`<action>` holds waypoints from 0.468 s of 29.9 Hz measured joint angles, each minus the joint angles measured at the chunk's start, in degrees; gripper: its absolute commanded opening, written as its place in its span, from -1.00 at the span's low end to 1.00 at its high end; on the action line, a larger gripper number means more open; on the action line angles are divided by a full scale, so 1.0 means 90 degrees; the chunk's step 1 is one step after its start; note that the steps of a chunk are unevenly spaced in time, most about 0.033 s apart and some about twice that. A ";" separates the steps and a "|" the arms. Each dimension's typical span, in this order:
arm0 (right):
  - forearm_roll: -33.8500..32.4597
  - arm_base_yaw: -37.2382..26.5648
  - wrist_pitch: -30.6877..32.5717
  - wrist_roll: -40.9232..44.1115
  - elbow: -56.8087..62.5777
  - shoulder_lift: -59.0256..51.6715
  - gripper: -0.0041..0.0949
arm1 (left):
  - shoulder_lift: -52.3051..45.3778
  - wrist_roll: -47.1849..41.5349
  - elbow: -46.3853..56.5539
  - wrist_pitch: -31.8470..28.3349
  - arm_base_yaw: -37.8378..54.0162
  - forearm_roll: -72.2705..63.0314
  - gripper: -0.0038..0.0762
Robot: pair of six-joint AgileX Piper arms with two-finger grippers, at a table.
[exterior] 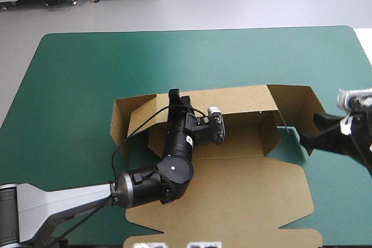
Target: Fold the box
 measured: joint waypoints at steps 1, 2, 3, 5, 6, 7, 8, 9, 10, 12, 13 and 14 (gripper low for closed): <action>-0.0021 0.0000 0.0000 0.0000 -0.0239 0.0257 -0.95 | 0.0000 -0.0007 0.0000 0.0000 0.0000 0.0005 -0.92; -0.0019 0.0000 0.0000 0.0000 -0.0538 0.0595 -0.95 | 0.0000 -0.0016 0.0000 0.0000 0.0000 0.0005 -0.92; -0.0019 0.0000 0.0017 0.0000 -0.0836 0.0879 -0.95 | 0.0000 -0.0021 0.0000 0.0000 0.0000 0.0005 -0.92; -0.0024 0.0000 0.0080 -0.0010 -0.1416 0.1607 -0.95 | 0.0000 -0.0024 0.0004 0.0000 0.0000 0.0012 -0.92; -0.0024 0.0000 0.0126 -0.0031 -0.1638 0.1977 -0.95 | 0.0000 -0.0024 0.0004 0.0000 0.0000 0.0012 -0.92; -0.0024 0.0000 0.0207 -0.0052 -0.1913 0.2346 -0.95 | 0.0000 -0.0029 0.0007 0.0000 0.0000 0.0012 -0.92; -0.0024 0.0000 0.0299 -0.0077 -0.2175 0.2710 -0.95 | 0.0000 -0.0031 0.0007 0.0000 0.0000 0.0018 -0.92; -0.0008 0.0000 0.0375 -0.0106 -0.2372 0.2992 -0.95 | 0.0000 -0.0037 0.0007 0.0000 0.0000 0.0018 -0.92; 0.0035 0.0000 0.0452 -0.0147 -0.2600 0.3340 -0.95 | 0.0000 -0.0043 0.0007 0.0000 0.0000 0.0018 -0.92; 0.0087 0.0000 0.0590 -0.0195 -0.3008 0.3935 -0.95 | 0.0000 -0.0043 0.0007 0.0006 0.0000 0.0018 -0.92; 0.0103 0.0000 0.0664 -0.0194 -0.3191 0.4310 -0.95 | 0.0000 -0.0043 0.0007 0.0006 0.0000 0.0018 -0.92; 0.0103 0.0000 0.0701 -0.0188 -0.3356 0.4547 -0.95 | 0.0000 -0.0043 0.0007 0.0006 0.0000 0.0018 -0.92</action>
